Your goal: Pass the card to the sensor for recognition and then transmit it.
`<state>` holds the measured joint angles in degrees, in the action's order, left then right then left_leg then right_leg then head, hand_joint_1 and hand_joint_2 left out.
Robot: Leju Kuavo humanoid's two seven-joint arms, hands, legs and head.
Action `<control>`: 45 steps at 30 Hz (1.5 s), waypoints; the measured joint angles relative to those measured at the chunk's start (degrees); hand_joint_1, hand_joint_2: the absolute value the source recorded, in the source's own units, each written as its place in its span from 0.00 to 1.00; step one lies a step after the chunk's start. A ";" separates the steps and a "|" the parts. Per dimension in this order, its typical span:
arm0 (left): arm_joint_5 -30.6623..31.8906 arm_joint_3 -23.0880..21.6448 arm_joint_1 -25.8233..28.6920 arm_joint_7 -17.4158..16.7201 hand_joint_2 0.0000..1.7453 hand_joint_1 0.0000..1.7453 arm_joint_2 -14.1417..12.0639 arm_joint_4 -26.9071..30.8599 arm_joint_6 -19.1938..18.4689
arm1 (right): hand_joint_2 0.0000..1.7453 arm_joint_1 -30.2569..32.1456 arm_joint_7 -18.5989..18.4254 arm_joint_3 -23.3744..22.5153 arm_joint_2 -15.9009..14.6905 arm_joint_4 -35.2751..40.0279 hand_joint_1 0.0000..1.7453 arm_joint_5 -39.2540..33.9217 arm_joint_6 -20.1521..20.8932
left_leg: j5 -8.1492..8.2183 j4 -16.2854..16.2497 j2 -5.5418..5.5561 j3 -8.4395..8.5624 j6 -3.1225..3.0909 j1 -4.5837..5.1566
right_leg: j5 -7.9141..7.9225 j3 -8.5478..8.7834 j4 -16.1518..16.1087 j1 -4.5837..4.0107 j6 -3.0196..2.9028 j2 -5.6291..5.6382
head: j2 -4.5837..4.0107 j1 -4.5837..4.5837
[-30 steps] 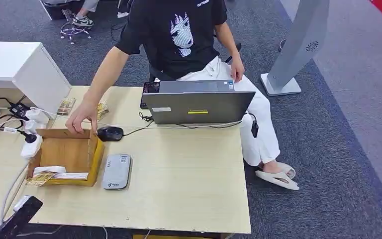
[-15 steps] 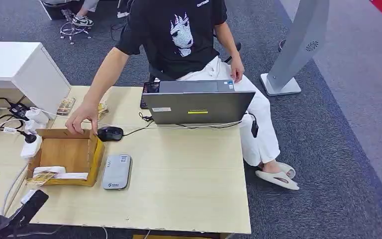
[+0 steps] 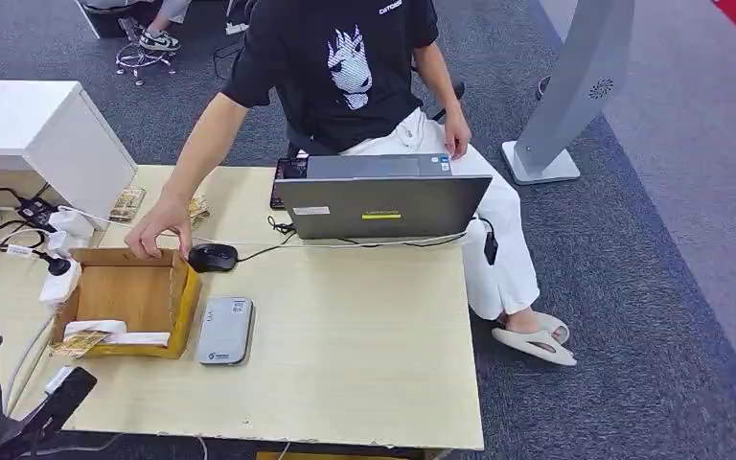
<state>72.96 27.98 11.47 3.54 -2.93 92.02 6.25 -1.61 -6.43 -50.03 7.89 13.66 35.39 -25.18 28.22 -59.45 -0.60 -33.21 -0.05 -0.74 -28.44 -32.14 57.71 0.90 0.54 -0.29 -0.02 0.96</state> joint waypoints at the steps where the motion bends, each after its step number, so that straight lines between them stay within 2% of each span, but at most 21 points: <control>1: 0.00 0.00 -0.01 0.00 1.00 0.00 0.00 -0.05 0.00 | 1.00 0.00 0.00 0.00 0.00 0.00 0.00 -0.02 0.00 | 0.00 0.00 0.00 0.00 0.00 0.00 | 0.00 0.00 0.00 0.00 0.00 0.00 | 0.00 0.00; 35: 0.35 -0.35 -0.30 0.35 1.00 0.00 0.00 -0.39 0.24 | 1.00 -0.01 0.00 0.00 -0.04 0.00 0.00 0.15 0.08 | 0.00 -0.03 -0.01 0.05 0.00 0.00 | 0.00 -0.15 -0.03 0.00 0.00 0.01 | 0.00 0.00; 37: 3.46 -3.48 -2.33 2.87 1.00 0.00 -0.02 -1.98 3.07 | 1.00 0.01 0.20 0.20 -0.18 0.00 0.00 1.95 1.16 | -0.09 -0.04 0.28 -0.04 -0.13 0.04 | -0.01 -0.12 -0.06 0.03 0.01 -0.33 | 0.00 0.00; 40: 5.14 -11.00 -6.12 -0.85 1.00 0.00 -0.06 -5.79 7.16 | 1.00 -0.88 0.44 0.26 -0.37 0.00 0.00 3.56 1.88 | -0.12 -0.03 0.40 -0.09 -0.13 0.02 | 0.06 0.10 -0.05 0.01 -0.02 -0.47 | 0.00 -0.02; 45: 4.17 -16.85 -7.31 -2.30 1.00 0.00 -1.35 -8.06 8.11 | 1.00 -0.88 0.46 0.24 -0.68 0.00 0.00 4.20 1.92 | -0.18 -0.05 0.36 -0.04 -0.23 0.04 | 0.10 0.02 -0.05 0.03 0.03 -0.45 | 0.00 -0.07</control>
<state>77.13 11.13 4.17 1.25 -4.28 83.95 14.36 -2.49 -5.97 -49.79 7.21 13.66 39.58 -23.26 28.04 -59.50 -0.24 -33.25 -0.28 -0.70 -28.34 -32.12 57.66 0.93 0.57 -0.74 -0.02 0.90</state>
